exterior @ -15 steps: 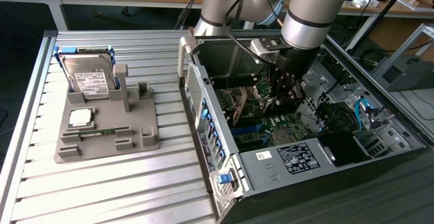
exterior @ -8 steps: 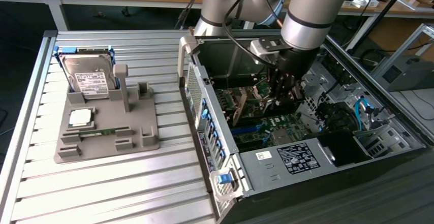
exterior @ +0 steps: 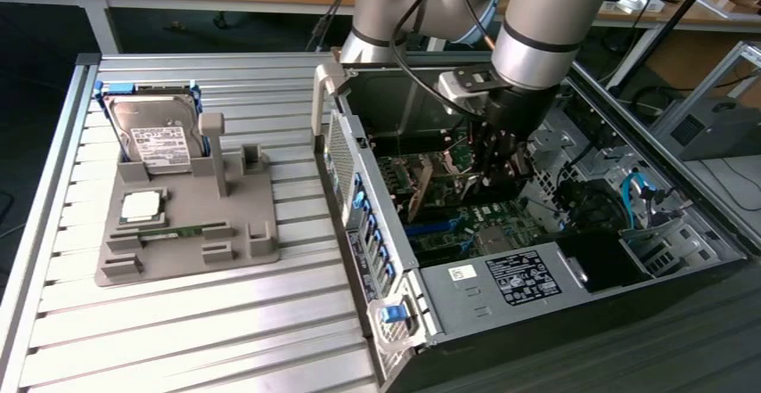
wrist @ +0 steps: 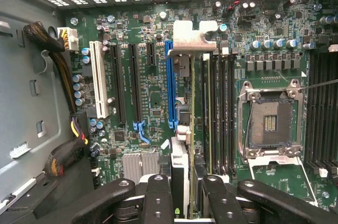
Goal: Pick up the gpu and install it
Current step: 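Insert the gpu into the slot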
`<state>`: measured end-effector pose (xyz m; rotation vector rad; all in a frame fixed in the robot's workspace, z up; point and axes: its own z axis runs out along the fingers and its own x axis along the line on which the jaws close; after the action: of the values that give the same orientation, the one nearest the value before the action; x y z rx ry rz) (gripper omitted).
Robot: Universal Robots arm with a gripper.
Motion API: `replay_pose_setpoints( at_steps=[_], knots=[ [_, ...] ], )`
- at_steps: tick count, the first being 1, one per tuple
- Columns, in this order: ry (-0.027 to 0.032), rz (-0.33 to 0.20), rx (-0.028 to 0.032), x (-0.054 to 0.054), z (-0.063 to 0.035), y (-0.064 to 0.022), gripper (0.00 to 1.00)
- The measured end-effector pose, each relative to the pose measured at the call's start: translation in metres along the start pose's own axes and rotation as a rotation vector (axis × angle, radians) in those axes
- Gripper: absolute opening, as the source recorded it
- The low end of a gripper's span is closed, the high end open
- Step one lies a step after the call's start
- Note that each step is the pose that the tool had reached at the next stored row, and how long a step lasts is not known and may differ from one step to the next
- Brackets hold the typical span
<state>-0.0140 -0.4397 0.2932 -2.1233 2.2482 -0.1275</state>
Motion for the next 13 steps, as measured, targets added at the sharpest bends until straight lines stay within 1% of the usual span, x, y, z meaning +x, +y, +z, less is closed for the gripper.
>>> replay_pose_setpoints(
  at_steps=[10,13],
  knots=[
    [0.0,0.0,0.0,0.0002,0.0005,0.0008,0.27],
    [-0.0002,0.0,0.0001,0.0002,0.0005,0.0026,0.27]
  ],
)
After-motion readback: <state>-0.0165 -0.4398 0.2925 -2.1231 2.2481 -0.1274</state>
